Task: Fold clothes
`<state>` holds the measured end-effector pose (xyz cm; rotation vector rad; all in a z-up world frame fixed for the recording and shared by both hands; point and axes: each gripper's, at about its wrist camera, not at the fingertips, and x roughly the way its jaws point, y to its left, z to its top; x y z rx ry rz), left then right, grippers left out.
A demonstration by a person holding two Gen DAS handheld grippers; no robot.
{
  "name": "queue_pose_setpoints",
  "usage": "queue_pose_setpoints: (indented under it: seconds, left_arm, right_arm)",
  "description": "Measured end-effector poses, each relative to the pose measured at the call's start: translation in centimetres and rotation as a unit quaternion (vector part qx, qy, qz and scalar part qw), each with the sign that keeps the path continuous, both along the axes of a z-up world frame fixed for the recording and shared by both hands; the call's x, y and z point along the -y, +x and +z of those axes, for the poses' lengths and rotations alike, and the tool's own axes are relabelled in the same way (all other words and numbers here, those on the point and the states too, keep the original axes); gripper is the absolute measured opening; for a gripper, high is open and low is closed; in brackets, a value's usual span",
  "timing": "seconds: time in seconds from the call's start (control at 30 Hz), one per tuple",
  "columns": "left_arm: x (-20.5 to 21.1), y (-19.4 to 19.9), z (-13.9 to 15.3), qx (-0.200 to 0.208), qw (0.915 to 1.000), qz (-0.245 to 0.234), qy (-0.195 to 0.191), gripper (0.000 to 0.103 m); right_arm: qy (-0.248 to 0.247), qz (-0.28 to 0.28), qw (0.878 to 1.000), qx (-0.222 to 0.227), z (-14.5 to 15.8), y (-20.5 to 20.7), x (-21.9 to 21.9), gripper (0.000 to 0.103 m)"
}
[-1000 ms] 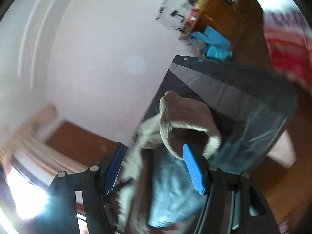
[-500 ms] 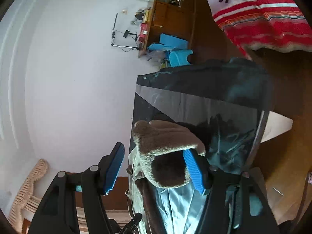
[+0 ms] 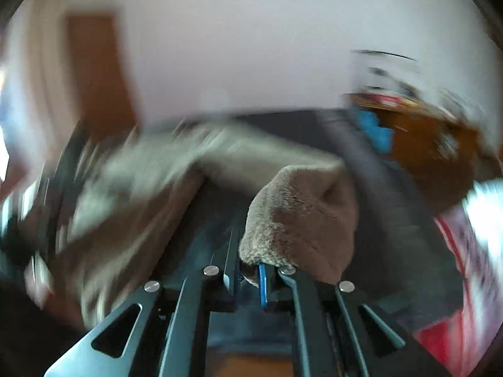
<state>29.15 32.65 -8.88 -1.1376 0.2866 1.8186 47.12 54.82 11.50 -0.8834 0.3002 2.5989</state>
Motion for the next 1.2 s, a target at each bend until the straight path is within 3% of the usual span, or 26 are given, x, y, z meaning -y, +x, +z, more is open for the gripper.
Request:
queue_pose_setpoints:
  seconds: [0.03,0.1,0.17,0.23,0.3,0.4,0.47,0.5,0.57,0.6,0.63,0.67,0.7,0.83,0.97,1.13,1.2]
  left_arm:
    - [0.0,0.1,0.0,0.001,1.0000,0.000,0.000,0.087]
    - [0.2,0.2,0.1,0.001,1.0000,0.000,0.000,0.087]
    - [0.5,0.2,0.1,0.001,1.0000,0.000,-0.001,0.087]
    - [0.7,0.1,0.2,0.001,1.0000,0.000,-0.001,0.087]
    - [0.9,0.1,0.2,0.001,1.0000,0.001,-0.001,0.087]
    - [1.2,0.2,0.3,0.001,1.0000,0.002,0.000,0.087]
    - [1.5,0.3,0.2,0.002,1.0000,0.002,0.000,0.087]
    - [1.6,0.3,0.2,0.002,1.0000,0.003,0.000,0.087]
    - [1.9,0.3,0.1,0.002,1.0000,0.004,-0.001,0.087]
    - [2.0,0.3,0.1,0.003,1.0000,0.005,-0.001,0.087]
    - [2.2,0.3,0.2,0.002,1.0000,0.006,0.000,0.087]
    - [2.3,0.3,0.2,0.002,1.0000,0.007,0.000,0.087]
    - [2.5,0.3,0.2,0.002,1.0000,0.008,0.000,0.087]
    - [2.9,0.1,0.3,0.001,0.9999,0.013,0.000,0.087]
    - [3.2,-0.2,0.4,0.000,0.9998,0.019,0.000,0.087]
    - [3.4,0.0,0.4,0.001,0.9999,0.016,0.001,0.087]
    - [3.7,0.0,0.5,0.002,0.9999,0.016,0.004,0.087]
  right_arm:
    - [0.003,0.023,1.000,0.019,-0.7,-0.6,1.0,0.018]
    - [-0.014,0.050,0.998,0.030,-2.2,-1.0,2.0,0.044]
    - [-0.052,0.040,0.998,0.006,-3.1,-0.3,1.8,0.087]
    - [-0.099,0.010,0.994,-0.043,-3.1,1.1,0.7,0.088]
    - [-0.161,-0.029,0.982,-0.099,-3.2,3.0,-0.6,0.088]
    - [-0.266,-0.101,0.939,-0.190,-4.6,5.1,-3.7,0.088]
    - [-0.316,-0.140,0.907,-0.241,-5.5,6.0,-5.4,0.082]
    - [-0.315,-0.158,0.902,-0.249,-5.4,6.3,-5.6,0.080]
    - [-0.284,-0.194,0.913,-0.220,-4.9,5.7,-5.7,0.059]
    - [-0.267,-0.217,0.918,-0.196,-4.8,5.2,-5.6,0.055]
    - [-0.251,-0.228,0.923,-0.182,-4.7,5.0,-5.4,0.041]
    - [-0.229,-0.239,0.929,-0.169,-4.3,4.8,-5.2,0.020]
    - [-0.207,-0.249,0.934,-0.154,-4.0,4.6,-5.0,0.015]
    - [-0.092,-0.291,0.944,-0.121,-1.5,5.4,-4.1,0.008]
    - [0.006,-0.341,0.930,-0.136,2.6,8.3,-3.9,0.007]
    - [0.046,-0.375,0.914,-0.145,5.1,10.3,-7.0,0.007]
    - [0.040,-0.381,0.913,-0.141,5.5,10.3,-9.1,0.007]
